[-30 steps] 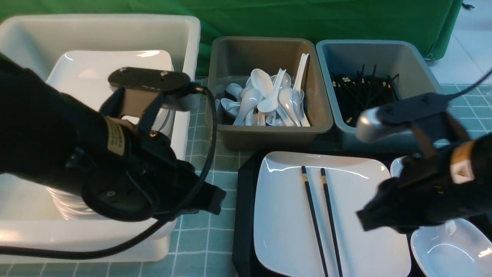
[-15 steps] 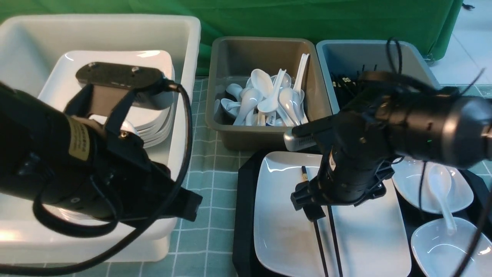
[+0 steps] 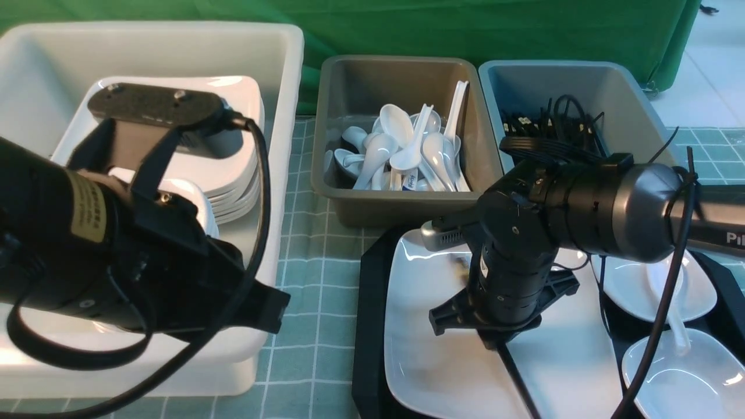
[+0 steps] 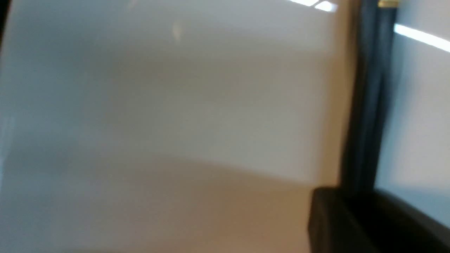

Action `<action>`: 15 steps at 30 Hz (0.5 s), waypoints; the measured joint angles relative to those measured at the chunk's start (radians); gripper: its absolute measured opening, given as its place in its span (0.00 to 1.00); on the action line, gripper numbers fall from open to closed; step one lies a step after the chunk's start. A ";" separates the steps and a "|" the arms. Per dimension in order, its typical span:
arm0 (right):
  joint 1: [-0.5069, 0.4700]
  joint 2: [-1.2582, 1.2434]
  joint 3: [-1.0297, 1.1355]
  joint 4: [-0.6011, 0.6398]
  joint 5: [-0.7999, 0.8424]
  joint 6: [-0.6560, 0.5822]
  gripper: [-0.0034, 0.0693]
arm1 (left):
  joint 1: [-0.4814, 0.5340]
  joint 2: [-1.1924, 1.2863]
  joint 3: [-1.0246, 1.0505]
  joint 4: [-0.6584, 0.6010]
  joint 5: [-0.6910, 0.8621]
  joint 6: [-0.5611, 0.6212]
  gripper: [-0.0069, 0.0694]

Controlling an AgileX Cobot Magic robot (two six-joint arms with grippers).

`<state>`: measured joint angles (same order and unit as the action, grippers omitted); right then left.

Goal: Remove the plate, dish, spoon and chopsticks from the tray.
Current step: Use the right arm to grab a pair of chopsticks from the plate

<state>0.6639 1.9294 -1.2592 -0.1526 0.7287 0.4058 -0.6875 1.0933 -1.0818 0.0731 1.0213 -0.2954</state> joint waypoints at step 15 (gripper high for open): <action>-0.070 -0.269 -0.137 0.153 0.075 -0.180 0.24 | 0.000 0.000 0.000 0.014 0.000 0.001 0.10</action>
<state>0.5939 1.6605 -1.3958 0.0000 0.8039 0.2260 -0.6875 1.0933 -1.0818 0.0871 1.0213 -0.2946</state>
